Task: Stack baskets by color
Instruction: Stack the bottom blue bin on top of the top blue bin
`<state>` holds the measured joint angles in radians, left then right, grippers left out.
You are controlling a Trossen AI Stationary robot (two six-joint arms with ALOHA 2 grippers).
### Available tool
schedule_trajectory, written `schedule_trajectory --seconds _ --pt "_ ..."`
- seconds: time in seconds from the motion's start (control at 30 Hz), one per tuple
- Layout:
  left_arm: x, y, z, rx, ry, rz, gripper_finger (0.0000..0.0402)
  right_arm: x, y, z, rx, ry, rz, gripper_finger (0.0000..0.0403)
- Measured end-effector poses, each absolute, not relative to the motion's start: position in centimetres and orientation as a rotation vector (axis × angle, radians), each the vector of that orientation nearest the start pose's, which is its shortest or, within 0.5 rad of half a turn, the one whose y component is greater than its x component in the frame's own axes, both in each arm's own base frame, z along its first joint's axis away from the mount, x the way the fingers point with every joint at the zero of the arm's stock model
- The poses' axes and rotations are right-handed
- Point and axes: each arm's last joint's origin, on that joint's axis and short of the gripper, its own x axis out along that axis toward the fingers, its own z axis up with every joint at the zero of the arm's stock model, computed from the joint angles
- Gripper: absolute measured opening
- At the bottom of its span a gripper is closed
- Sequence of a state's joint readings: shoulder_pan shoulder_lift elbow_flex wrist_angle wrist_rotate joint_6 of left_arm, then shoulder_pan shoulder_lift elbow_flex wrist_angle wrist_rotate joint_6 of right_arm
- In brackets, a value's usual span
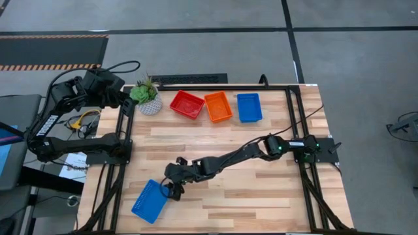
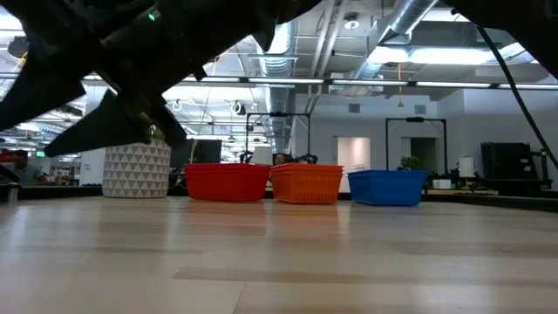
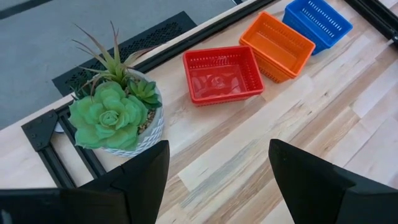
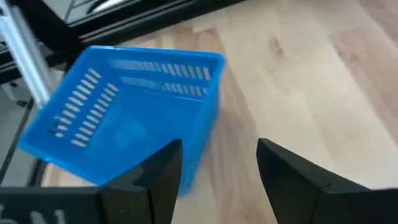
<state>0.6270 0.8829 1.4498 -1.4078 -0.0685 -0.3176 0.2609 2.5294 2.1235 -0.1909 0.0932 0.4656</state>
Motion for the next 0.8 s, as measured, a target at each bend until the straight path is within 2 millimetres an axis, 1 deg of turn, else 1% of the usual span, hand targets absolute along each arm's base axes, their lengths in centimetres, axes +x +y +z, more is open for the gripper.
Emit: schedule_trajectory --seconds 0.1,0.17,0.27,0.43,0.57,0.63,0.7,0.8 --pt "7.3 5.5 41.8 -0.524 0.718 0.783 0.0263 54.6 14.2 15.8 0.342 0.615 0.017 0.0228" --pt "7.3 5.5 41.8 -0.524 0.718 0.784 0.0263 54.9 14.5 15.2 0.350 0.604 0.029 0.0228" --pt "7.3 5.5 41.7 -0.525 0.720 0.784 0.0263 54.6 14.8 14.1 0.348 0.653 0.036 0.0228" --pt "7.2 5.5 41.7 -0.522 0.728 0.785 0.0263 54.5 14.9 14.3 0.327 0.656 0.018 0.0227" --pt "7.2 5.5 41.7 -0.519 0.729 0.785 0.0263 54.5 14.6 14.1 0.327 0.669 0.010 0.0222" --pt "7.2 5.5 41.7 -0.520 0.729 0.785 0.0263 54.4 14.5 14.0 0.327 0.688 0.006 0.0213" --pt "7.2 5.5 41.7 -0.520 0.729 0.785 0.0263 54.1 14.5 13.7 0.342 0.735 -0.012 0.0193" --pt "7.2 5.5 41.7 -0.520 0.729 0.785 0.0263 53.8 14.4 13.3 0.361 0.788 -0.029 0.0141"
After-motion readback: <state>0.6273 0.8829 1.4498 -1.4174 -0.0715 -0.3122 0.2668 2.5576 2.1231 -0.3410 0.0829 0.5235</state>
